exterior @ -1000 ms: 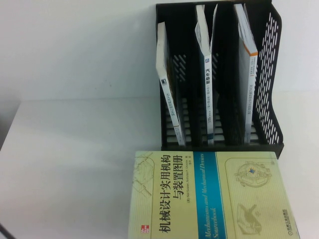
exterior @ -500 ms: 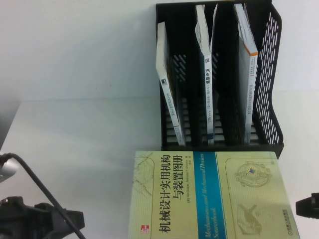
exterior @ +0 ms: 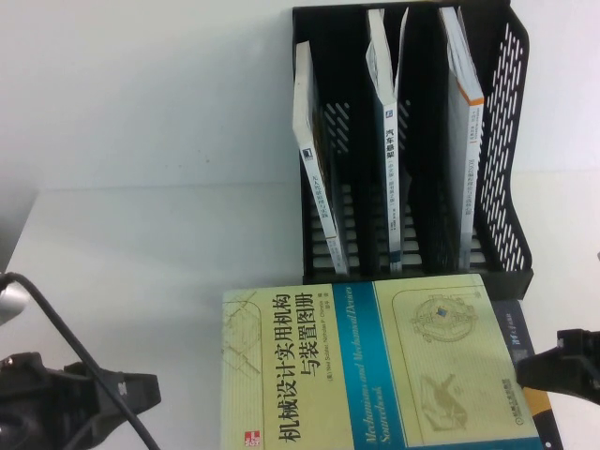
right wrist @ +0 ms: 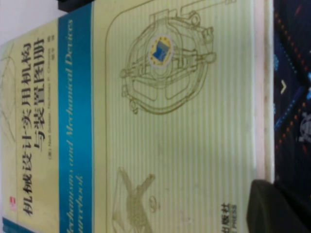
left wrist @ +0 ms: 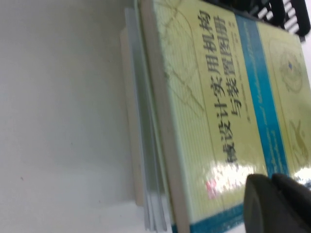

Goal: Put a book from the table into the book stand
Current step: Push book with right arm

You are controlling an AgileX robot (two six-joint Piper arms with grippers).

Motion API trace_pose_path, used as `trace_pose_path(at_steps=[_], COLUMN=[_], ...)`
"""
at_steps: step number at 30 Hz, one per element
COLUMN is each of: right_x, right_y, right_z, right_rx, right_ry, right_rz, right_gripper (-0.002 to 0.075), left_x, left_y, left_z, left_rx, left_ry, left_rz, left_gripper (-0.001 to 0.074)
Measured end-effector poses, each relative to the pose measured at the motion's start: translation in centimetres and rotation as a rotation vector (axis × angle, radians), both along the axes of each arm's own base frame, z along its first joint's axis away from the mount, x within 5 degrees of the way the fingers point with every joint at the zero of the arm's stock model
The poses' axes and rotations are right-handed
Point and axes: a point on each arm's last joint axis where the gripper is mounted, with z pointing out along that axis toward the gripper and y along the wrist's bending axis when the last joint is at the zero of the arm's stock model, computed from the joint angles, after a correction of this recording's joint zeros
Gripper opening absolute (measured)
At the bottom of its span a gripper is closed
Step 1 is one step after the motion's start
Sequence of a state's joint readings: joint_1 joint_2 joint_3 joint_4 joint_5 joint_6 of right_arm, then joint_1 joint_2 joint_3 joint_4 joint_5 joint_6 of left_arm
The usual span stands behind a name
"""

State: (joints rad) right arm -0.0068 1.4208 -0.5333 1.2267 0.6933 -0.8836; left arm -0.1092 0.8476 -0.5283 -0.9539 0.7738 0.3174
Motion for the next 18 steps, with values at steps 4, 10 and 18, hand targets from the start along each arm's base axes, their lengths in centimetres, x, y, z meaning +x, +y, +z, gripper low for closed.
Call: trace_pose_path(at_steps=[4, 10, 18], right_x=[0.1, 0.1, -0.2], right_y=[0.1, 0.1, 2.0], right_z=[0.0, 0.0, -0.1], right_rx=[0.015, 0.021, 0.019], right_ry=[-0.001, -0.001, -0.005], right_rz=[-0.006, 0.0, 0.053], right_gripper=[-0.0003, -0.0003, -0.0003], left_x=[0.5, 0.9, 1.4], left_y=[0.3, 0.6, 0.0], left_z=[0.2, 0.3, 0.1], left_rx=[-0.01, -0.006, -0.055], left_ry=[-0.021, -0.048, -0.003], left_rz=[0.077, 0.116, 0.07], left_gripper=[0.0062, 0.0328, 0.0458])
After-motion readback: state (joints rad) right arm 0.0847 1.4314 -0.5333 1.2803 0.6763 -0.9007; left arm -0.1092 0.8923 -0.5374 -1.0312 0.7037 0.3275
